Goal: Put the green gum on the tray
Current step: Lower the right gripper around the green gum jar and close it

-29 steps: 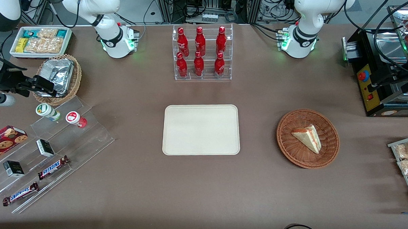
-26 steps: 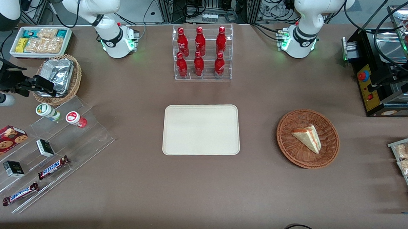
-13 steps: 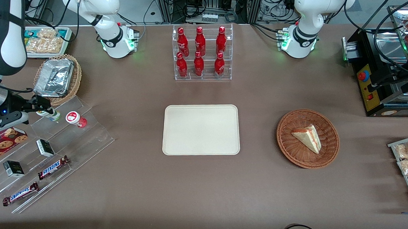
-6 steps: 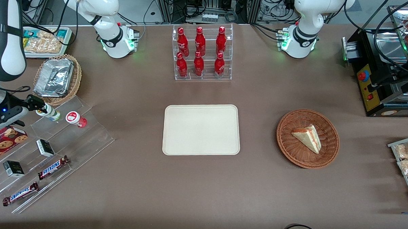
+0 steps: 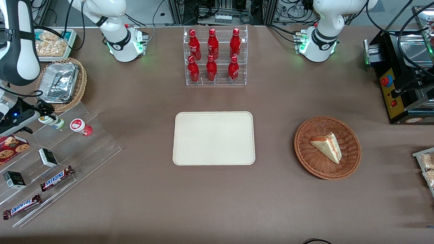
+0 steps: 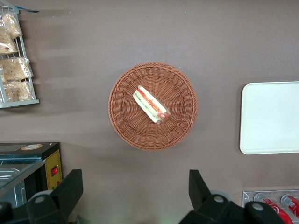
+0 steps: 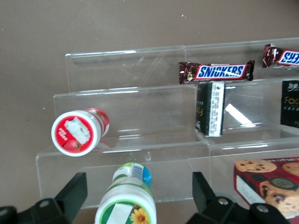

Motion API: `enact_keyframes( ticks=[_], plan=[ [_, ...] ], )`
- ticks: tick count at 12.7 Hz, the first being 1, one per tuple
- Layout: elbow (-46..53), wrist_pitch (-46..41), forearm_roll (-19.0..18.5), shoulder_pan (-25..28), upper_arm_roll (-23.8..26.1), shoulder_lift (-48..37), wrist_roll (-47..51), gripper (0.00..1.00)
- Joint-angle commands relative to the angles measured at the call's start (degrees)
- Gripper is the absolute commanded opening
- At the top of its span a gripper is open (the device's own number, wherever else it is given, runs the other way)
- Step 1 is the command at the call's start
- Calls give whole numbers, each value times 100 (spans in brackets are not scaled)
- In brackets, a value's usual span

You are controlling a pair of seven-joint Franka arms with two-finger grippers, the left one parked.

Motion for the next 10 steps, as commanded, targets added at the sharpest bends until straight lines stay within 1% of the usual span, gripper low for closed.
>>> enact_keyframes(
  ticks=[1,4,10],
  plan=[
    [-364,146,63,-136,30,-274,-132,100],
    [-504,216,63,-258,30,-283,-140,100],
    [-681,313,63,-268,30,-345,-149,99]
  ],
)
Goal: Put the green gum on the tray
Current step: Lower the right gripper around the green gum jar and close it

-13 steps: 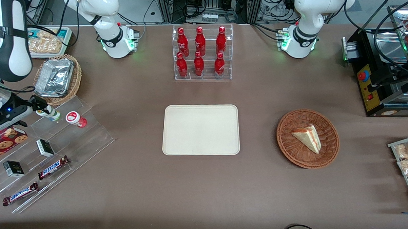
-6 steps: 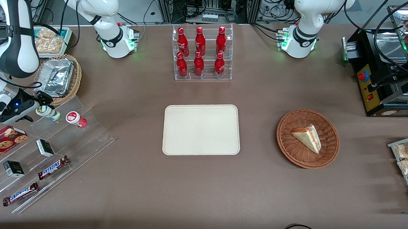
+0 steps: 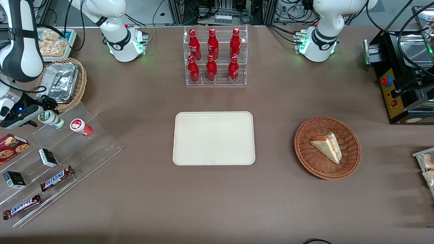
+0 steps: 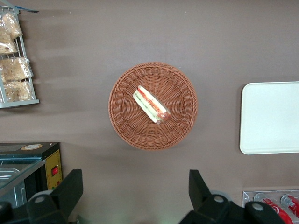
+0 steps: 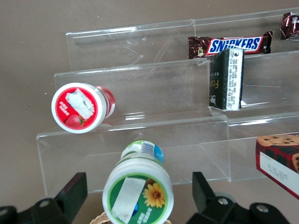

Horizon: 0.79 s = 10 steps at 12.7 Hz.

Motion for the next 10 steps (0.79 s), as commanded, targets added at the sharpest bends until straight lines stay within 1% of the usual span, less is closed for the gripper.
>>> enact_keyframes(
  ticks=[1,2,3,4,5,6,7,10],
  plan=[
    [-167,132,63,-60,31,-154,-131,99],
    [-167,124,63,-77,31,-154,-184,96],
    [-167,115,63,-130,31,-154,-185,90],
    [-159,106,63,-130,31,-146,-185,74],
    [-159,106,63,-130,31,-128,-193,52],
    [-159,97,63,-130,31,-119,-193,21],
    [-150,80,63,-130,31,-119,-185,0],
    [25,-60,80,-78,57,-110,-132,0]
  ],
)
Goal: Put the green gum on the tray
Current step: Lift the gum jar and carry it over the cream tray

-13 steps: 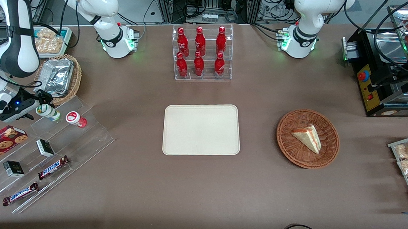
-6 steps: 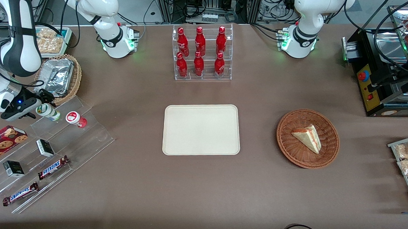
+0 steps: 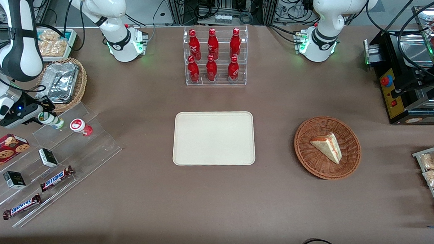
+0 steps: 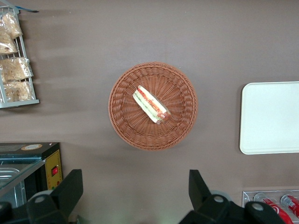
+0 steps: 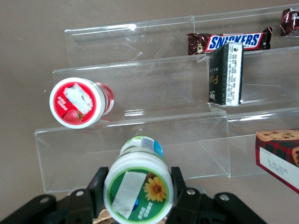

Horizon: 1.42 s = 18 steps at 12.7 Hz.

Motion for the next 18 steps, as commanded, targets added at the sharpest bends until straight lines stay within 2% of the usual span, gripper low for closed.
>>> enact_keyframes(
  ticks=[1,2,4,6,8,12,14,18],
  plan=[
    [271,-376,80,-14,84,-103,-51,0],
    [543,-762,98,-5,111,-112,-25,0],
    [1306,-1701,124,362,102,-112,246,0],
    [1949,-2633,90,906,102,-120,1166,0],
    [2249,-3128,89,1477,102,-129,2098,0],
    [2417,-3104,133,2988,102,28,4380,0],
    [2575,-2736,133,3814,102,431,5664,0],
    [3346,-2234,116,5063,102,1520,7907,0]
  ],
)
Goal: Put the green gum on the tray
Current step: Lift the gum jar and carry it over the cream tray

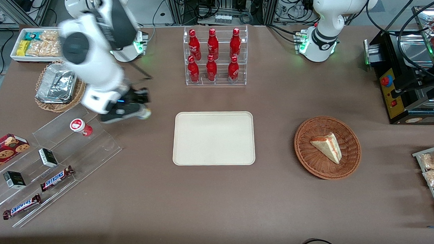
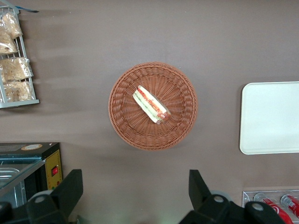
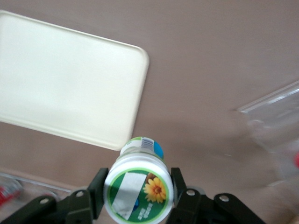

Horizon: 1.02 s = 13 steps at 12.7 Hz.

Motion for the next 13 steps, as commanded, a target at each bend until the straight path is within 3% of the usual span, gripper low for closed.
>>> enact_keyframes(
  ticks=[1,8,10,13],
  plan=[
    [918,107,46,613,-81,944,1168,0],
    [1237,2250,-103,1564,-107,2518,2832,0],
    [1237,2322,-349,1662,-125,2704,2842,0],
    [1228,2410,-358,1688,-125,2915,2868,0]
  ],
)
